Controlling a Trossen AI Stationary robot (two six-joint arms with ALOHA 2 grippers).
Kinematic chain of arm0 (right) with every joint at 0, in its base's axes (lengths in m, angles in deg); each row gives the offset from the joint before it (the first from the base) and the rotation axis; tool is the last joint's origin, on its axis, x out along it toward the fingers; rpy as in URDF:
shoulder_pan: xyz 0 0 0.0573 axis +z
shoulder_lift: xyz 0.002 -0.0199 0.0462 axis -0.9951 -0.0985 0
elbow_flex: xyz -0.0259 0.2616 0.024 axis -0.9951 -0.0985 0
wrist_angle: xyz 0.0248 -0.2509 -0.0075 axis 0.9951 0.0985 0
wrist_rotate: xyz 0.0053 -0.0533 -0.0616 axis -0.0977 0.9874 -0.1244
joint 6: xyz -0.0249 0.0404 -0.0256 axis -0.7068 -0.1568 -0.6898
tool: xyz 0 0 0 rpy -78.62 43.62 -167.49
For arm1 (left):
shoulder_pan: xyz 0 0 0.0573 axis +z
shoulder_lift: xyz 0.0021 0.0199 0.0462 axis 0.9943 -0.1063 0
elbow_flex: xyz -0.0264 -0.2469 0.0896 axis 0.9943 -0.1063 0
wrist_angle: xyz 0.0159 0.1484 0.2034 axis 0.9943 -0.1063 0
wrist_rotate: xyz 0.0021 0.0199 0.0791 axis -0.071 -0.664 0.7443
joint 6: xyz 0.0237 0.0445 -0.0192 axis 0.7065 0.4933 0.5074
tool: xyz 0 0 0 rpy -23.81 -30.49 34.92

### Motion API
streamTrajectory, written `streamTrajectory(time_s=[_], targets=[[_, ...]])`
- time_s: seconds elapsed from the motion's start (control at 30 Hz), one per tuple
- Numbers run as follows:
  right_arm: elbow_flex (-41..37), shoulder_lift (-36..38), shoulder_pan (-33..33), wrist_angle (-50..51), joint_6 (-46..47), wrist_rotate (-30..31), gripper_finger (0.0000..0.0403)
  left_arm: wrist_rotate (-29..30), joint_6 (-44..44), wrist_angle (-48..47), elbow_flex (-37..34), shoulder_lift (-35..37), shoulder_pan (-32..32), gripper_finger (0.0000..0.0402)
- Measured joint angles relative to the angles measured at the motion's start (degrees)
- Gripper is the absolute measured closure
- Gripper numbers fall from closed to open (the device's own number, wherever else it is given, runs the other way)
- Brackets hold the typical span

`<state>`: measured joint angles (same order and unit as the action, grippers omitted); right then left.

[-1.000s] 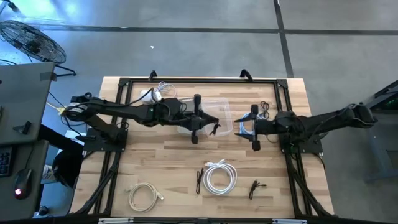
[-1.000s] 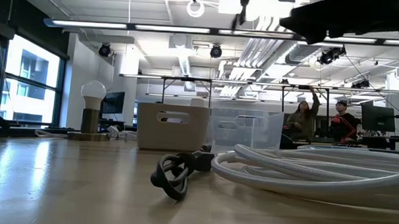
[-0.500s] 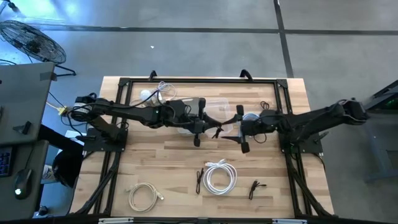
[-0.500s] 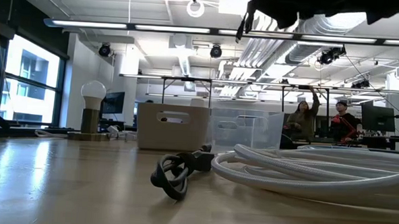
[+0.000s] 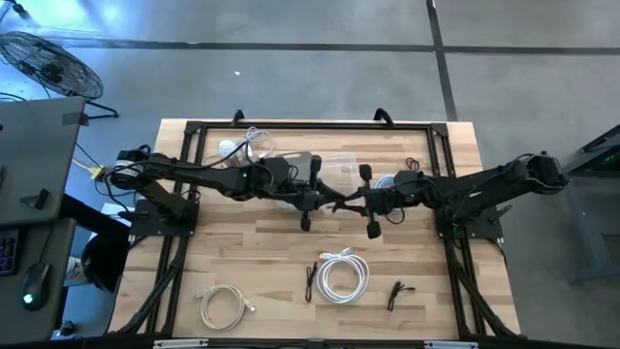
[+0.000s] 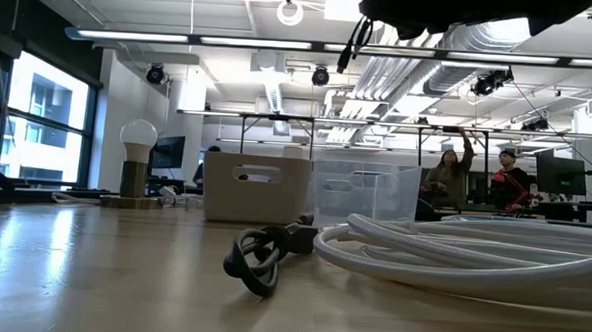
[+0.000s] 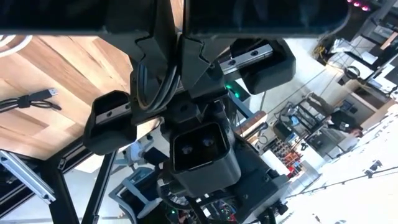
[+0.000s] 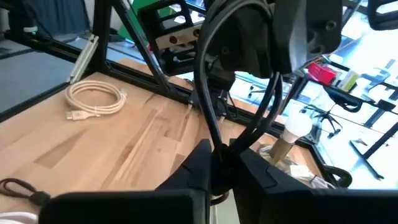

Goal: Pick & Place USB Port
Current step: Put the black charger cable into the transparent bin

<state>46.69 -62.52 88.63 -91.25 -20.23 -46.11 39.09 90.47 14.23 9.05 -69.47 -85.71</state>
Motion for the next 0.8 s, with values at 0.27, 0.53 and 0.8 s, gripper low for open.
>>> streamTrajectory(time_s=[0.27,0.53,0.8], targets=[[0.00,0.42,0.36,0.64,0.21,5.44,0.0374,-0.38,-0.06,-0.23,0.00,0.00,0.05,0.0401],[-0.02,1.78,0.76,0.87,0.50,7.36,0.0374,-1.11,1.32,-1.61,0.15,0.17,-0.06,0.0382],[3.46,1.85,0.78,4.98,-0.68,10.66,0.0374,-5.50,1.36,-8.36,2.57,1.66,-0.06,0.0362]])
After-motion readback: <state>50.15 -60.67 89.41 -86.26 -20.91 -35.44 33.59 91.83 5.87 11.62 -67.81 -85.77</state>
